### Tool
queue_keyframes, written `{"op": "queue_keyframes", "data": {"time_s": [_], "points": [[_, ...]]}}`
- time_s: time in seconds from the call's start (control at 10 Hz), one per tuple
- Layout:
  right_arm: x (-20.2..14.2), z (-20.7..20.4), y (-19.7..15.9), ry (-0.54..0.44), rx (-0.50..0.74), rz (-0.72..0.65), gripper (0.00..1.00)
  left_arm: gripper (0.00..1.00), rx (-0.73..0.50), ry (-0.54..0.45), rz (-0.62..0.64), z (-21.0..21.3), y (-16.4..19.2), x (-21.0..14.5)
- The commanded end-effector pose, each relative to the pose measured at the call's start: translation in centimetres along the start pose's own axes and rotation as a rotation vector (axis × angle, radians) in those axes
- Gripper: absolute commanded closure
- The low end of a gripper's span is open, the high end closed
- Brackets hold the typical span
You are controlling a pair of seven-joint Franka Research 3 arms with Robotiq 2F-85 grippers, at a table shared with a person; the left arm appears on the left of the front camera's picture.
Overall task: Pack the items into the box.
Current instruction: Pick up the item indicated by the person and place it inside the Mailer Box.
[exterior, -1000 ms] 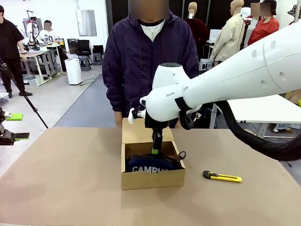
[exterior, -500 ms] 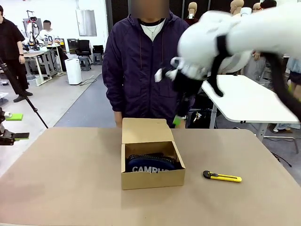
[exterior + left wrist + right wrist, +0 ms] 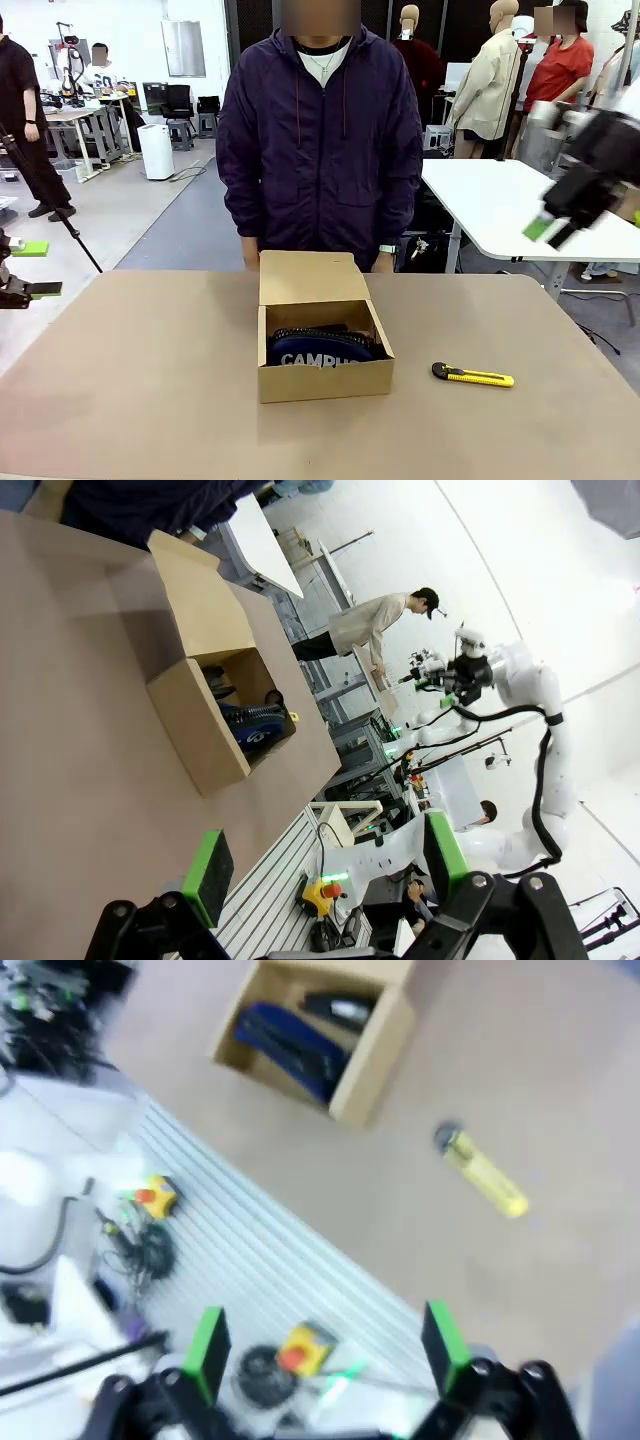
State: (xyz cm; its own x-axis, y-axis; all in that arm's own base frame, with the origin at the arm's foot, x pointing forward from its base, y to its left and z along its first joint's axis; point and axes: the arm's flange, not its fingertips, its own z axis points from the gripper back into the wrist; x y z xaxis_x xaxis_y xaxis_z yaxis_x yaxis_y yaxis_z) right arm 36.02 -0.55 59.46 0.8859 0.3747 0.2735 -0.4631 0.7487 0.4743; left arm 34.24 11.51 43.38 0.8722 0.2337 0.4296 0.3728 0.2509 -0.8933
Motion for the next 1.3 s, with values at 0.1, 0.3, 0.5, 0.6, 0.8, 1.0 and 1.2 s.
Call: {"op": "queue_keyframes", "data": {"time_s": [0.1,0.3,0.5,0.6,0.8,1.0,1.2], "points": [[-11.2,1.3,-2.9,-0.631,0.386,-0.549,0.00,0.00,-0.002,0.006,0.008,0.2,-0.4,-0.1],[-16.3,-1.3,-5.1,-0.861,0.550,-0.640,0.00,0.00,-0.002,0.006,0.008,0.2,-0.4,-0.1],[-15.5,-2.7,-6.0,-0.846,0.523,-0.603,0.00,0.00,-0.002,0.006,0.008,0.2,-0.4,-0.1],[-17.4,-0.8,-6.6,-0.450,0.415,-0.522,0.00,0.00,-0.002,0.006,0.008,0.2,-0.4,-0.1],[-17.4,-0.8,-6.6,-0.450,0.415,-0.522,0.00,0.00,-0.002,0.006,0.008,0.2,-0.4,-0.1],[-17.4,-0.8,-6.6,-0.450,0.415,-0.522,0.00,0.00,-0.002,0.006,0.008,0.2,-0.4,-0.1],[-17.4,-0.8,-6.6,-0.450,0.415,-0.522,0.00,0.00,-0.002,0.006,0.008,0.2,-0.4,-0.1]]}}
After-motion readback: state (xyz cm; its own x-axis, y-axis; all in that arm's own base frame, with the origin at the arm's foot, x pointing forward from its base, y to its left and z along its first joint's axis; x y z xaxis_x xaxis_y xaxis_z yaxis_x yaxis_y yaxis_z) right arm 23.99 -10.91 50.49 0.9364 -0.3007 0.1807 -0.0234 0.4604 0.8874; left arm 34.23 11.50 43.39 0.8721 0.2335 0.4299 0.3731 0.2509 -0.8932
